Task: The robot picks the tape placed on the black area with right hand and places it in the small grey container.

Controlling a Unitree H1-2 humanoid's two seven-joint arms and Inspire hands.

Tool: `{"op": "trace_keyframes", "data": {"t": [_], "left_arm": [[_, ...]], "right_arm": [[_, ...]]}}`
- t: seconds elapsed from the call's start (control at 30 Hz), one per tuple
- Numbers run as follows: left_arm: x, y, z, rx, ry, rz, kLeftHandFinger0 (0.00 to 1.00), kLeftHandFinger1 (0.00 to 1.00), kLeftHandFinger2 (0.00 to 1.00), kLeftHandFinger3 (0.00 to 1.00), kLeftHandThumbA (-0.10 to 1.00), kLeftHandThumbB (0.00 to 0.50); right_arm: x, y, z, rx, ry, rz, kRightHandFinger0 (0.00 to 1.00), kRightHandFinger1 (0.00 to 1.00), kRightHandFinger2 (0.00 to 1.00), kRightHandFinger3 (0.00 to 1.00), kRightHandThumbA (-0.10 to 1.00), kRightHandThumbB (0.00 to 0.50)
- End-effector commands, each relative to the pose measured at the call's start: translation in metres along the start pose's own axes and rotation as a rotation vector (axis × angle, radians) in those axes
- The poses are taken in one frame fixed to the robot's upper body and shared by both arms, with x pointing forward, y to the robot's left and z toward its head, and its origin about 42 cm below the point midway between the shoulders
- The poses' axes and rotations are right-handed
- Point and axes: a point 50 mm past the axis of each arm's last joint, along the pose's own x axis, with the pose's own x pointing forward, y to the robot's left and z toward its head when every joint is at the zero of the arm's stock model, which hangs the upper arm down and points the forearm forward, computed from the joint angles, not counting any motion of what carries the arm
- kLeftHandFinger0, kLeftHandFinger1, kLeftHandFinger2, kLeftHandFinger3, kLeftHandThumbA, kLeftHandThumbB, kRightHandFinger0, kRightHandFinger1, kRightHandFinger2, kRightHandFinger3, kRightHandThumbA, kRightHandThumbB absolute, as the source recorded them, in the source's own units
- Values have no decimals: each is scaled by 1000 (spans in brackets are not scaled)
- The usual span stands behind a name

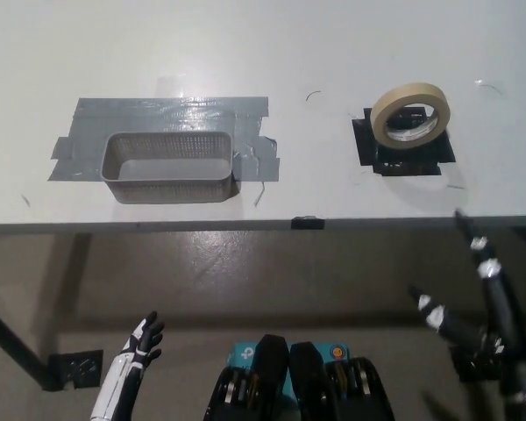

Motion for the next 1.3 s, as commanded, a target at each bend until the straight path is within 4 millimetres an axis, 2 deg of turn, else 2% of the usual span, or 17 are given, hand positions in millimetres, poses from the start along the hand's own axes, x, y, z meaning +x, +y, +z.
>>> {"op": "trace_keyframes", "data": {"t": [0.0, 0.03, 0.13, 0.2, 0.23, 0.27, 0.3, 0.4, 0.47, 0.6, 0.7, 0.77, 0.87, 1.0, 1.27], "left_arm": [[-5, 1, 9, 12, -58, -7, 1000, 1000, 1000, 1000, 1000, 52], [-5, 1, 9, 15, -60, -6, 1000, 1000, 1000, 1000, 1000, 50], [-5, 1, 9, 5, -59, -2, 1000, 1000, 1000, 1000, 1000, 48], [-20, 1, 1, 0, -38, -1, 1000, 1000, 1000, 1000, 1000, 49], [-25, 2, -1, 1, -34, 2, 1000, 1000, 1000, 1000, 1000, 49], [-27, 3, -2, 1, -32, 5, 1000, 1000, 1000, 1000, 1000, 50], [-27, 3, -3, 10, -33, 8, 1000, 1000, 1000, 1000, 1000, 61], [-27, 3, -3, -6, -37, 16, 1000, 1000, 1000, 1000, 1000, 77], [-26, 4, -2, -10, -37, 16, 1000, 1000, 1000, 1000, 1000, 68], [-24, 3, -1, -11, -34, 11, 1000, 1000, 1000, 1000, 1000, 84], [-22, 3, 0, -12, -37, 8, 1000, 1000, 1000, 1000, 1000, 84], [-23, 3, 1, -8, -36, 5, 1000, 1000, 1000, 1000, 1000, 62], [-20, 4, 3, -4, -45, 3, 1000, 1000, 1000, 1000, 1000, 76], [-17, 3, 6, 1, -55, 1, 1000, 1000, 1000, 1000, 1000, 73], [-14, 4, 9, 21, -60, -5, 1000, 1000, 1000, 1000, 1000, 79]], "right_arm": [[68, -41, 41, -273, -118, -89, 1000, 1000, 1000, 1000, 898, 287], [76, -42, 44, -287, -118, -89, 1000, 1000, 1000, 1000, 900, 290], [114, -48, 56, -361, -148, -87, 1000, 1000, 1000, 1000, 924, 254], [126, -44, 57, -428, -146, -64, 1000, 1000, 1000, 1000, 973, 262], [138, -42, 58, -451, -141, -44, 1000, 1000, 1000, 1000, 966, 261], [140, -40, 58, -455, -140, -40, 1000, 1000, 1000, 1000, 963, 261], [157, -40, 58, -506, -128, -18, 1000, 1000, 1000, 1000, 942, 280], [186, -36, 55, -577, -91, 8, 1000, 1000, 1000, 1000, 946, 305], [207, -33, 53, -606, -52, 30, 1000, 1000, 1000, 1000, 946, 335], [237, -30, 50, -670, -9, 42, 1000, 1000, 1000, 1000, 940, 359], [250, -31, 50, -692, 4, 35, 1000, 1000, 1000, 1000, 938, 366], [259, -30, 49, -693, 10, 35, 1000, 1000, 1000, 1000, 895, 371], [271, -29, 44, -736, 23, 34, 1000, 1000, 1000, 1000, 907, 379], [278, -29, 41, -768, 33, 45, 1000, 1000, 1000, 1000, 888, 366], [289, -28, 29, -816, 79, 90, 1000, 1000, 1000, 1000, 883, 391]]}}
